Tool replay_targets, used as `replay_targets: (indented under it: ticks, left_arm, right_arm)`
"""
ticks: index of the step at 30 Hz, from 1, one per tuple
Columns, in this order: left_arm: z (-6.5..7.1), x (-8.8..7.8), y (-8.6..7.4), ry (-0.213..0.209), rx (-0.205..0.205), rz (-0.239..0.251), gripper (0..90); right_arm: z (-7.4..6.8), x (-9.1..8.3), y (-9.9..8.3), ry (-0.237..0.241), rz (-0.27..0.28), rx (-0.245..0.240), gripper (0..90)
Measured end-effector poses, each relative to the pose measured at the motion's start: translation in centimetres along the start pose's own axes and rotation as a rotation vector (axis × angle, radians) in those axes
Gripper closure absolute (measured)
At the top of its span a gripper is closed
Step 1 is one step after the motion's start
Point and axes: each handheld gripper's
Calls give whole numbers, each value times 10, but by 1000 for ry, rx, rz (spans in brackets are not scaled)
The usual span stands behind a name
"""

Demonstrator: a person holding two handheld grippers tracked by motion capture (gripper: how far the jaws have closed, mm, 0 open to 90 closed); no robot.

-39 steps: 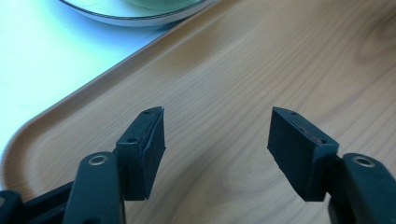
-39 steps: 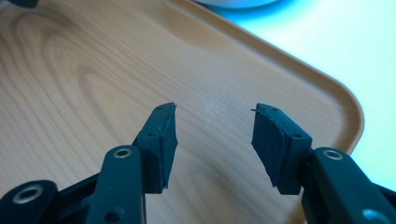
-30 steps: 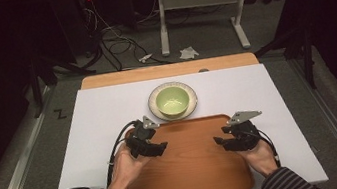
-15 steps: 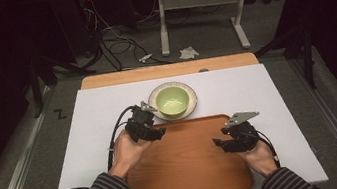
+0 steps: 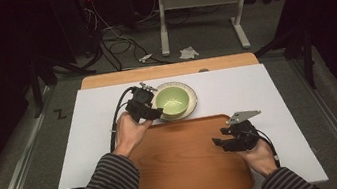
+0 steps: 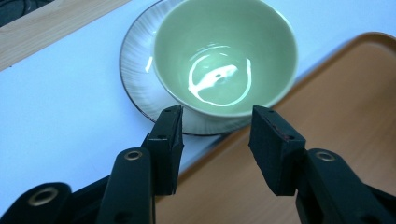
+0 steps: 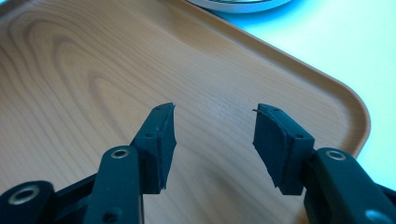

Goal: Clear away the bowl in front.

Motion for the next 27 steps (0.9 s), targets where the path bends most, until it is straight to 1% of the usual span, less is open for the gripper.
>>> replay_targets:
  ticks: [1,2,3,6,7,8,9,10,11,12,14,15,16,17,18,20,23,27]
  left_arm:
    - [-5,4,5,10,-10,-12,547]
    - [-5,4,5,10,-10,-12,547]
    - [-7,5,7,13,-13,-13,547]
    - [-14,9,14,10,-28,-15,547]
    - [-16,10,16,3,-33,-12,546]
    - [-19,15,20,-9,-44,-11,547]
    - [-19,15,20,-9,-44,-11,547]
    - [-21,18,23,-9,-52,-21,547]
    - [-22,21,24,-3,-55,-29,537]
    - [-24,24,26,12,-68,-42,524]
    - [-28,28,29,19,-90,-52,516]
    - [-33,31,31,31,-103,-51,513]
    - [-33,31,31,31,-103,-51,512]
    - [-35,32,31,36,-116,-47,512]
    - [-39,33,31,40,-130,-48,506]
    - [-46,37,30,36,-161,-58,508]
    - [-52,42,29,37,-176,-65,526]
    - [-54,47,30,34,-186,-64,549]
  right_arm:
    - [2,0,0,13,-4,8,501]
    - [2,0,0,13,-4,8,501]
    - [3,1,0,25,-4,23,501]
    - [5,-1,-1,43,-1,48,501]
    - [6,-1,-1,45,-8,52,501]
    - [6,-1,-1,44,-12,43,501]
    - [6,-1,-1,44,-12,43,501]
    - [6,0,-1,44,-15,40,501]
    - [5,0,-1,42,-21,34,501]
    - [5,0,-2,42,-19,31,501]
    - [5,-1,-2,40,-17,22,500]
    - [4,-2,-2,37,-20,27,500]
    - [4,-2,-2,37,-20,27,500]
    - [4,-2,-2,34,-20,27,500]
    - [4,-3,-2,7,-8,12,501]
    - [3,-3,-1,3,-1,7,501]
    - [3,-3,-1,-3,0,6,501]
    - [3,-2,-1,-4,-4,5,500]
Point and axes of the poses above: each handheld gripper's, and its own axes: x roughly forward along the jaws, y roughly out of its top, z roughly to its right, and after that the axes turned 15 degrees about -y, right-handed
